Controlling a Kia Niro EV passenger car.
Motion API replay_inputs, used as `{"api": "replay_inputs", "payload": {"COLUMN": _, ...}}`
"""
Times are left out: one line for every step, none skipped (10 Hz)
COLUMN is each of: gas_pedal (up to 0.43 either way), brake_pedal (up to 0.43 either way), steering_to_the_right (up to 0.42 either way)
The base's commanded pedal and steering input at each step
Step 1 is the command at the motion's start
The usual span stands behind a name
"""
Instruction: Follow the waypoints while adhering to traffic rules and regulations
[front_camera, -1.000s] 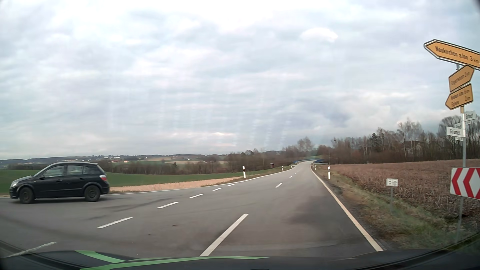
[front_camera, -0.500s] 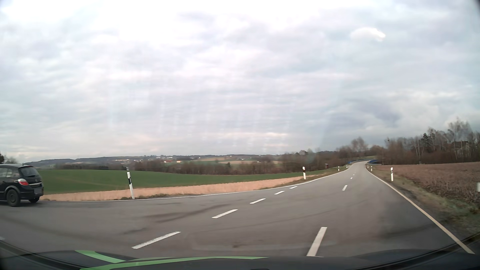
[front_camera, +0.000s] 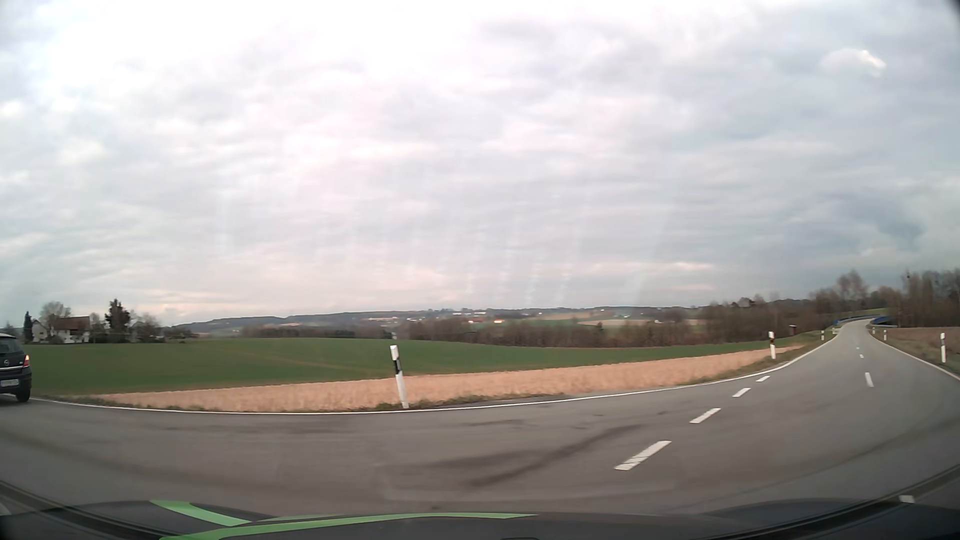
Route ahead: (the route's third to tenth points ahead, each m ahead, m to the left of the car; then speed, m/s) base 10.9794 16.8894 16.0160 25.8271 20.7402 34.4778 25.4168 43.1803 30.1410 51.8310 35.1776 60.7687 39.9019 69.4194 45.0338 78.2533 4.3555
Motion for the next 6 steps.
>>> {"api": "replay_inputs", "payload": {"gas_pedal": 0.248, "brake_pedal": 0.000, "steering_to_the_right": -0.608}}
{"api": "replay_inputs", "payload": {"gas_pedal": 0.248, "brake_pedal": 0.000, "steering_to_the_right": -0.618}}
{"api": "replay_inputs", "payload": {"gas_pedal": 0.248, "brake_pedal": 0.000, "steering_to_the_right": -0.616}}
{"api": "replay_inputs", "payload": {"gas_pedal": 0.248, "brake_pedal": 0.000, "steering_to_the_right": -0.610}}
{"api": "replay_inputs", "payload": {"gas_pedal": 0.248, "brake_pedal": 0.000, "steering_to_the_right": -0.603}}
{"api": "replay_inputs", "payload": {"gas_pedal": 0.248, "brake_pedal": 0.000, "steering_to_the_right": -0.590}}
